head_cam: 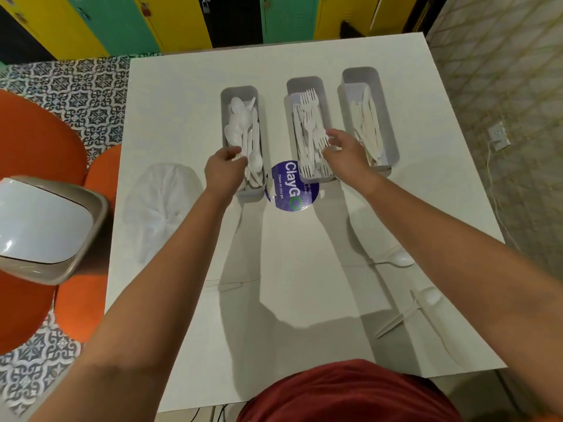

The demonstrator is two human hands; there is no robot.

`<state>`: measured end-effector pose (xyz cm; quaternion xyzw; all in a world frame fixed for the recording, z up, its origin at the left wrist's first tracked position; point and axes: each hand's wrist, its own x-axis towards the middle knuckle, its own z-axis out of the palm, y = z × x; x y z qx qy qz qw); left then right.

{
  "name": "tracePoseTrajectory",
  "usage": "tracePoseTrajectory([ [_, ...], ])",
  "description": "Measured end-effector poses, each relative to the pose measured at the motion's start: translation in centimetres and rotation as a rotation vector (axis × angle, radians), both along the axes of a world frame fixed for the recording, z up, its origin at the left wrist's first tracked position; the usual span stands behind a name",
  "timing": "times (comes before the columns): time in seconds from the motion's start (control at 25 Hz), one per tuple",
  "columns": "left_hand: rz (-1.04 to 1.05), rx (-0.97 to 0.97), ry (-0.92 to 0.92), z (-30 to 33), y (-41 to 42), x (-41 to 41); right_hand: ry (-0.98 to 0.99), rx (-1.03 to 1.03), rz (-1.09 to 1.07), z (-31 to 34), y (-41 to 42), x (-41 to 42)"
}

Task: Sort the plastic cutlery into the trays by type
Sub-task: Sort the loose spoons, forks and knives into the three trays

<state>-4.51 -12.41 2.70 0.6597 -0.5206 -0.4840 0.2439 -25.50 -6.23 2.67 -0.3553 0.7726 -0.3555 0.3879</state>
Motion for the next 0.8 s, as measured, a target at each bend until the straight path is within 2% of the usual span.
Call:
tracePoseTrajectory([
  [0.12,-0.002,0.025,0.017,-1.2,1.9,1.5,0.06,-0.025,0.007,-1.0,1.8,0.1],
  [0.28,0.005,0.06,0.07,-1.7,4.2,3.4,0.126,-0.022,0.12,-1.9,5.0,0.2],
  [0.48,-0.041,0.102,0.056,-1.7,6.7,5.8,0.229,0.08,0.176,-2.7,10.1,-0.2],
  [0.56,-0.183,0.032,-0.113,-1.7,7.9,6.9,0.335,0.122,0.216,-3.1,12.2,-0.8],
  [0.68,-0.542,-0.091,-0.562,-2.8,10.2,9.0,0.581,0.278,0.297,-3.6,14.9,-1.6],
  [0.8,-0.672,-0.025,-0.748,-3.7,12.8,10.4,0.688,0.437,0.341,-4.4,17.3,-2.1],
])
